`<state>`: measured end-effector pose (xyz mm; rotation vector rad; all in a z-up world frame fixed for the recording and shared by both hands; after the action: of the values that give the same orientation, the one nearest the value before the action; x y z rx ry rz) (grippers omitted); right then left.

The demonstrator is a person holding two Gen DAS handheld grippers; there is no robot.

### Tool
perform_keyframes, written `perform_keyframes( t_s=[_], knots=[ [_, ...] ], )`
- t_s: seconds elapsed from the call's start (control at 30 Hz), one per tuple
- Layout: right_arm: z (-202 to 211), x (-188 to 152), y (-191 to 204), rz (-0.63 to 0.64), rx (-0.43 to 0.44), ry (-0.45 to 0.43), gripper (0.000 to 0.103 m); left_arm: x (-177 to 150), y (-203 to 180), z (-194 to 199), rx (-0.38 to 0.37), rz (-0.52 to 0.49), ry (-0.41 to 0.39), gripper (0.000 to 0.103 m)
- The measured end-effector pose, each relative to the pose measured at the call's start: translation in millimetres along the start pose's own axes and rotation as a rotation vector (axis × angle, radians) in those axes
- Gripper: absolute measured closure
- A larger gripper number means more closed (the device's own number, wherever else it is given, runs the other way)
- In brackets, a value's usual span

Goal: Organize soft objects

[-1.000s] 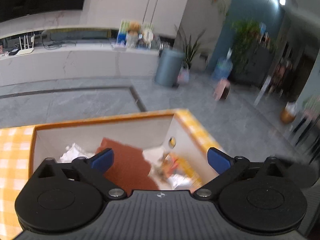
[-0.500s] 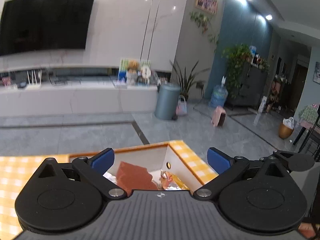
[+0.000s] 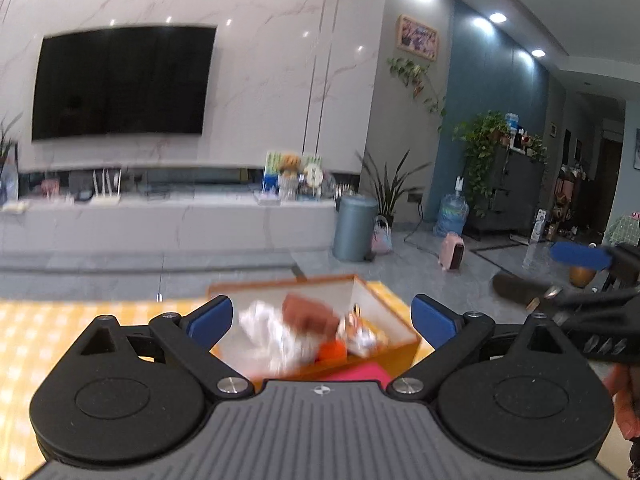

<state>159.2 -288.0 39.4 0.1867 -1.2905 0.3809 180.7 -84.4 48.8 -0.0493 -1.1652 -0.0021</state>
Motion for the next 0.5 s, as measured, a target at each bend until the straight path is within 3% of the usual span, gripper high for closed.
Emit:
perform_keyframes(
  t_s=[0.07, 0.17, 0.37, 0.4, 0.47, 0.5],
  knots=[
    [15.7, -5.0, 8.4, -0.027, -0.006, -0.025, 0.013, -11.2, 4.8, 6.1, 0.012, 0.007, 0.021, 0.000],
    [30.6, -17.6, 22.0, -0.067, -0.016, -0.054, 0.012, -23.5, 12.3, 22.6, 0.086, 0.004, -0.009, 0.000],
    [42.6, -56.9, 41.3, -0.157, -0.088, -0.074, 0.012, -43.4, 17.3, 46.7, 0.102, 0.014, -0.071, 0.000],
    [42.5, -63.8, 44.3, -0.172, -0.089, -0.069, 0.012, -47.4, 17.8, 46.5, 0.086, 0.015, -0.062, 0.010],
    [42.2, -76.6, 51.8, -0.185, -0.076, -0.055, 0.012, -54.7, 21.9, 46.8, 0.077, 0.019, -0.060, 0.021],
    [41.3, -82.6, 55.2, -0.182, -0.073, -0.048, 0.012, -58.0, 23.5, 46.2, 0.085, 0.023, -0.056, 0.021]
  ],
)
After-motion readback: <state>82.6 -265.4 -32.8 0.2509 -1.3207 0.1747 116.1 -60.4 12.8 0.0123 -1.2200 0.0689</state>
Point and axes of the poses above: each gripper's, at about its wrist camera, not at the fingertips, and z roughly against the way its jaws point, y to its left, x to its top, the point moved 7 cm from there along -z, roughly the way its jaws point, and after that the axes turned 15 degrees about x, right-handed, at the moved point
